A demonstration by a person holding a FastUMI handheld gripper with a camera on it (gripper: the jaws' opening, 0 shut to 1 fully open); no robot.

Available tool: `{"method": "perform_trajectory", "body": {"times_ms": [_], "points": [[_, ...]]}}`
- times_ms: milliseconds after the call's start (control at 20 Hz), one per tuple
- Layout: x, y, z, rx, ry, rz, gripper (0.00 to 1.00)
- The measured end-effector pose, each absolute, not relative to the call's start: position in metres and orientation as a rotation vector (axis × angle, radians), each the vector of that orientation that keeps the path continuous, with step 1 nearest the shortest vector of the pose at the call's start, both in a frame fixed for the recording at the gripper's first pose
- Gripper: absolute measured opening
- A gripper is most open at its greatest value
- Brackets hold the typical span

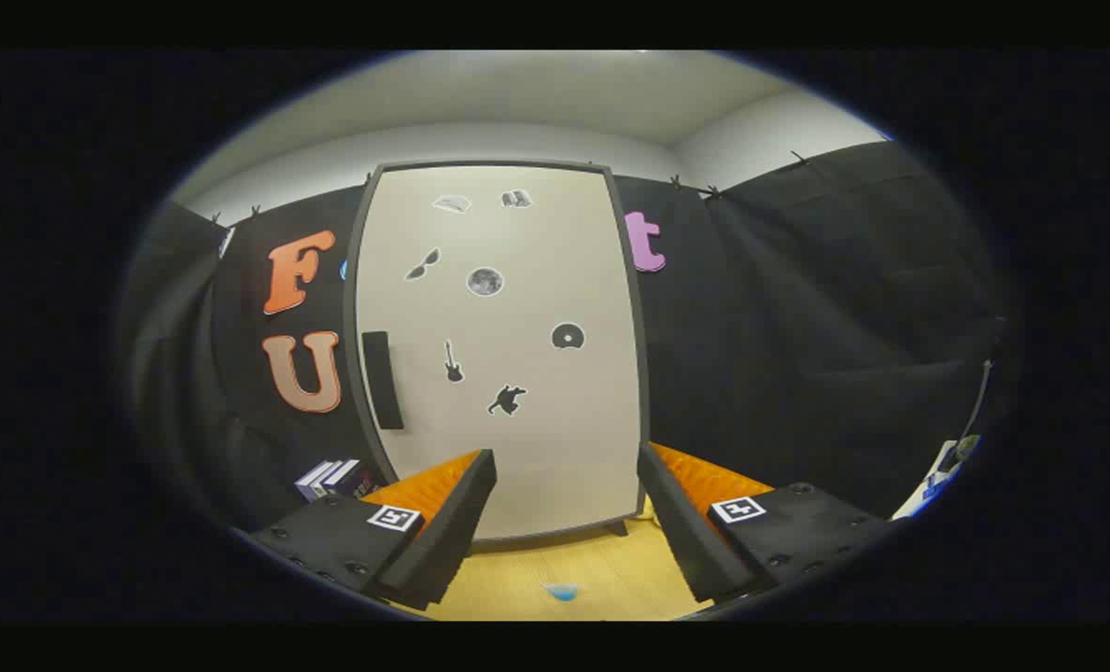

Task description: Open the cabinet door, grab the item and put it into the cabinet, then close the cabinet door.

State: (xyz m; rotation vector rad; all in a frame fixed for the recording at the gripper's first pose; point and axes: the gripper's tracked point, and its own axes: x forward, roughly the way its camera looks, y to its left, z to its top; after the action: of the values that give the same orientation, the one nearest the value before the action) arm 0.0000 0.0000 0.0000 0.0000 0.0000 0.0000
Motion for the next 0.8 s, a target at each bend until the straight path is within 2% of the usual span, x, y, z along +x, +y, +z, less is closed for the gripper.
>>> {"method": "perform_trajectory", "body": {"times_ms": [800], "points": [[-0.012, 0.011, -0.007, -0.011, 0.019, -0.014, 0.98]]}}
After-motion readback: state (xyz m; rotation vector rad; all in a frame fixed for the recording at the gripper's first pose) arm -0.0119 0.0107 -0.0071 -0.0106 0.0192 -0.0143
